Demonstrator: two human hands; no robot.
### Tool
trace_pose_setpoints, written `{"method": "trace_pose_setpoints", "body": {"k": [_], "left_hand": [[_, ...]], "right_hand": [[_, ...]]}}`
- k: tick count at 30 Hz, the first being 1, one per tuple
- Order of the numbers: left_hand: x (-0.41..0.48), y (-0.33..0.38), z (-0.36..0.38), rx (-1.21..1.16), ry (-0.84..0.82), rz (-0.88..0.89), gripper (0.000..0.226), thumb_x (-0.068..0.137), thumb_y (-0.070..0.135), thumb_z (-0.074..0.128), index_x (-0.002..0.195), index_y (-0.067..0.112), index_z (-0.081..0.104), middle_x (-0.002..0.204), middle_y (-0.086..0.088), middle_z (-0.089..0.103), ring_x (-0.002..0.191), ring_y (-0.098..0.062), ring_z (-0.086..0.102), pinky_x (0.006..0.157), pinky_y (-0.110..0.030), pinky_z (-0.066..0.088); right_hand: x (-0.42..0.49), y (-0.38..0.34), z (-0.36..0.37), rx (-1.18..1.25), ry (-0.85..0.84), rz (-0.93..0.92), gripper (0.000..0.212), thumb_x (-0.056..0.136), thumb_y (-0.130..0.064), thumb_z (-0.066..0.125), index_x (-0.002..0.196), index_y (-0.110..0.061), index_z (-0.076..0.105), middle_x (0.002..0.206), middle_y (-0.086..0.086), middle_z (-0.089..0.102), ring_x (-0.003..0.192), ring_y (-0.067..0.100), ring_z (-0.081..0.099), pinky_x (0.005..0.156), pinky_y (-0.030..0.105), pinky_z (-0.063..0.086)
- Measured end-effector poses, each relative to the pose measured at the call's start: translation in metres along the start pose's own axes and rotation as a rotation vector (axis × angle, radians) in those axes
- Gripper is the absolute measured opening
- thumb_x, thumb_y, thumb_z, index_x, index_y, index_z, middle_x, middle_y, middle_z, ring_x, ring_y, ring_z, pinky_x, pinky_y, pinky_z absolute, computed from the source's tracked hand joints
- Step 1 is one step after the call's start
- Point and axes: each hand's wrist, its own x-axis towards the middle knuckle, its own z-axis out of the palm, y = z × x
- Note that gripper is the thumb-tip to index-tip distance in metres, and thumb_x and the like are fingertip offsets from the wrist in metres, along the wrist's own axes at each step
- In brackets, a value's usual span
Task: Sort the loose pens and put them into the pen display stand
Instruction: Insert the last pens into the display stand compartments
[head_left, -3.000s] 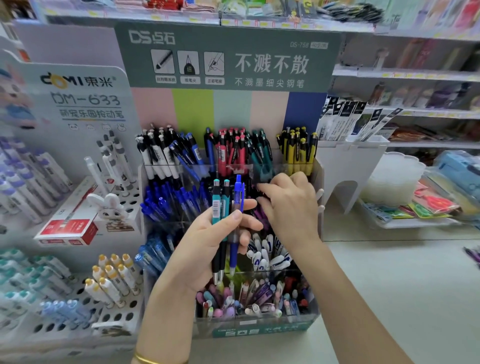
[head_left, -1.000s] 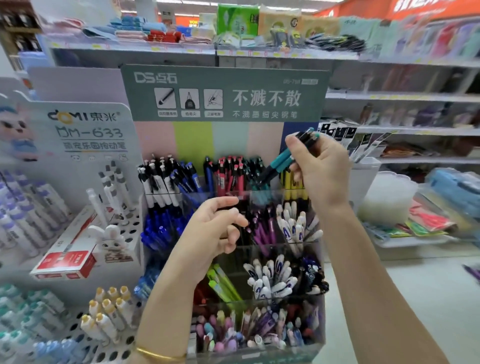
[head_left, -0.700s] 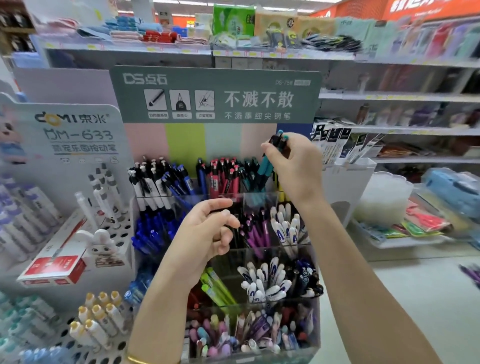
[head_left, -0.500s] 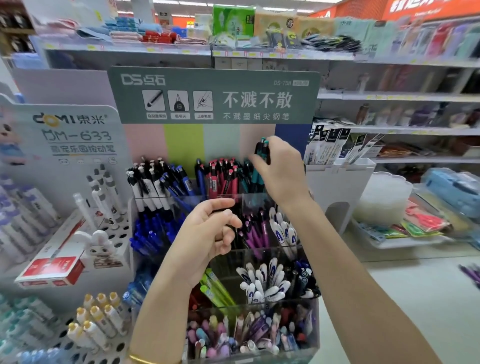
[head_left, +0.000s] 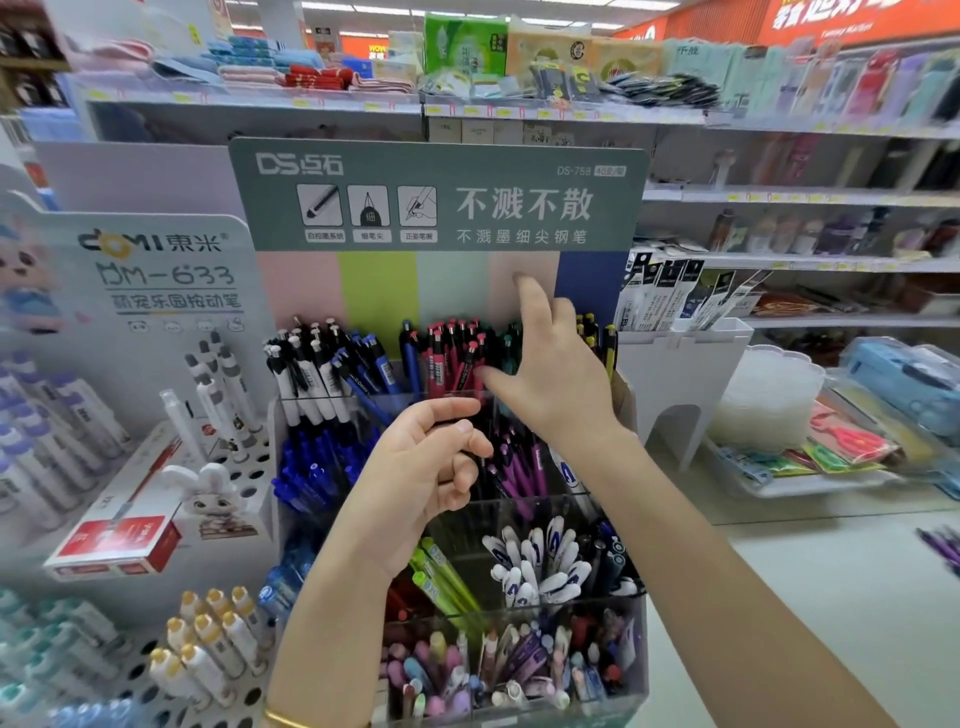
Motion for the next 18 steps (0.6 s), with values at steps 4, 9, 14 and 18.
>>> {"method": "trace_pose_setpoints", "body": {"k": [4,9,14,18], "left_hand": [[-0.002,0.001,-0.003,0.002,-0.012,0.002,0.022,0.098,0.005,0.046,0.118,0.011,0.055,0.071,0.000,0.063,0.048,-0.008,0.045,0.043,-0.018,0.037],[-0.004,0.003,-0.008,-0.012,-0.016,0.002,0.022,0.098,0.005,0.045,0.117,0.010,0.055,0.070,-0.001,0.063,0.048,-0.008,0.045,0.043,-0.018,0.037],[-0.004,0.003,-0.011,-0.002,-0.021,0.000,0.022,0.098,0.005,0.046,0.118,0.011,0.055,0.072,-0.001,0.063,0.048,-0.008,0.045,0.044,-0.018,0.037],[-0.004,0.003,-0.010,-0.010,-0.045,-0.012,0.022,0.098,0.005,0.046,0.118,0.010,0.055,0.071,-0.001,0.063,0.048,-0.008,0.046,0.043,-0.018,0.037]], "right_hand": [[0.001,0.000,0.010,-0.062,-0.008,0.051,0.075,0.082,-0.038,0.068,0.140,-0.016,0.027,0.126,0.012,0.038,0.096,0.033,0.056,0.062,0.033,0.039],[0.003,0.006,0.011,0.009,-0.033,0.080,0.053,0.083,-0.030,0.070,0.126,-0.013,0.043,0.128,0.009,0.038,0.099,0.034,0.056,0.066,0.034,0.040],[0.000,-0.004,0.018,-0.090,0.040,0.077,0.050,0.087,-0.031,0.066,0.125,-0.010,0.041,0.125,0.010,0.044,0.104,0.031,0.056,0.066,0.032,0.039],[0.004,-0.001,0.019,-0.108,0.097,0.092,0.039,0.091,-0.029,0.062,0.118,-0.008,0.045,0.117,0.011,0.053,0.106,0.031,0.055,0.066,0.032,0.037]]}}
